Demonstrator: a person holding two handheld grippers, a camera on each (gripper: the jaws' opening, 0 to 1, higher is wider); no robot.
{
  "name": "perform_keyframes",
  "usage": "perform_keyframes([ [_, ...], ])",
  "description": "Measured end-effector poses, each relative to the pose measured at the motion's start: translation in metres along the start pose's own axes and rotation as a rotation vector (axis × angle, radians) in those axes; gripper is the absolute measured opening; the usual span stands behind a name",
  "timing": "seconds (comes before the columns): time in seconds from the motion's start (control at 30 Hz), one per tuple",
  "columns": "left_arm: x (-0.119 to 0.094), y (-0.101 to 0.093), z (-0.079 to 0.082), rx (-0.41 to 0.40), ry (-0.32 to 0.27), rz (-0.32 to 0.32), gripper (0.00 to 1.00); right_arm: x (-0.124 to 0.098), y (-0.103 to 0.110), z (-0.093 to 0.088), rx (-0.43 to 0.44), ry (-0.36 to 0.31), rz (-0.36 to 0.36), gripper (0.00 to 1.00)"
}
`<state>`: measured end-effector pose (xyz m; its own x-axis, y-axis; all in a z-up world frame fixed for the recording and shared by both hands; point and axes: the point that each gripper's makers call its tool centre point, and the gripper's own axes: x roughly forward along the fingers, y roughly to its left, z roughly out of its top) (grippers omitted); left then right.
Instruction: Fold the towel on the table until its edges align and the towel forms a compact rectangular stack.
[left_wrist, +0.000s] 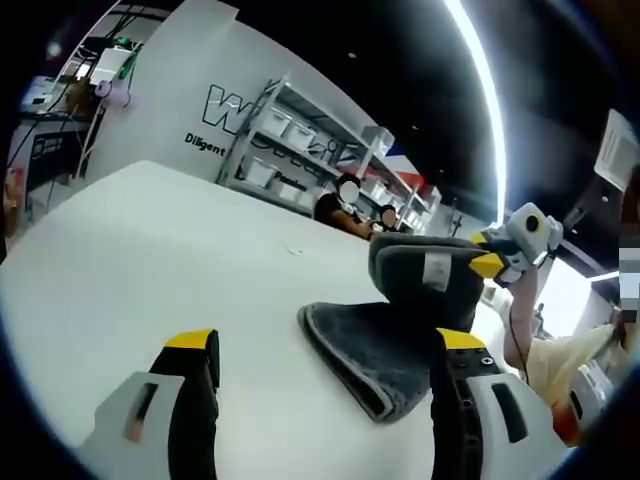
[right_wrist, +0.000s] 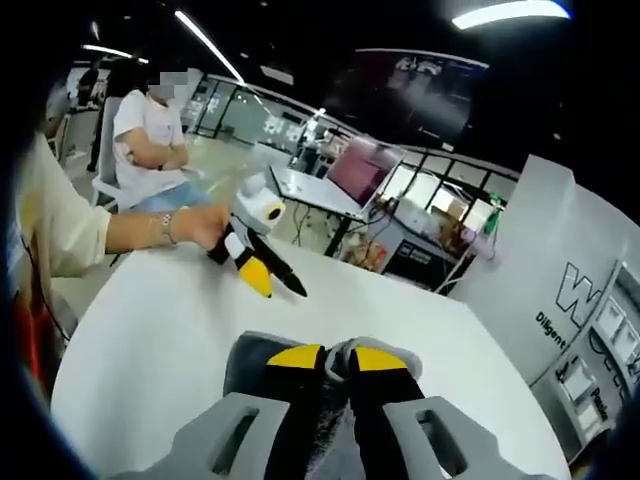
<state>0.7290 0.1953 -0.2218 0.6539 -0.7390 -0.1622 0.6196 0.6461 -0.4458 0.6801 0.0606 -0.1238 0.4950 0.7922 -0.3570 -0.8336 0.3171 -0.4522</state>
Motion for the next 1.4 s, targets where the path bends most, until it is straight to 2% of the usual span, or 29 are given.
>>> perform_keyframes([
  [0.37,-0.001,0.002,0.002,-0.001,0.001,0.0,0.85,0.029,0.02,0.021,-0.033,-0.028,0.049,0.07],
  [0.57,-0.002,0.0,0.004,0.0,-0.008,-0.004,0.85,0.05,0.04,0.003,-0.048,0.03,0.116,0.07],
  [0.83,-0.002,0.0,0.008,-0.001,-0.018,-0.007,0.85,0.068,0.063,-0.016,-0.027,0.065,0.188,0.09],
  [0.97,-0.001,0.0,0.009,-0.001,-0.02,-0.007,0.85,0.074,0.075,-0.027,-0.046,0.101,0.228,0.24],
  [1.13,-0.002,-0.002,0.008,-0.002,-0.026,-0.007,0.85,0.072,0.074,-0.035,-0.049,0.13,0.221,0.45],
  [1.27,-0.002,-0.002,0.008,-0.003,-0.027,-0.008,0.85,0.064,0.07,-0.038,-0.032,0.138,0.207,0.7],
  [1.4,-0.003,0.0,0.009,-0.004,-0.027,-0.009,0.85,0.052,0.065,-0.049,-0.015,0.171,0.188,0.89],
])
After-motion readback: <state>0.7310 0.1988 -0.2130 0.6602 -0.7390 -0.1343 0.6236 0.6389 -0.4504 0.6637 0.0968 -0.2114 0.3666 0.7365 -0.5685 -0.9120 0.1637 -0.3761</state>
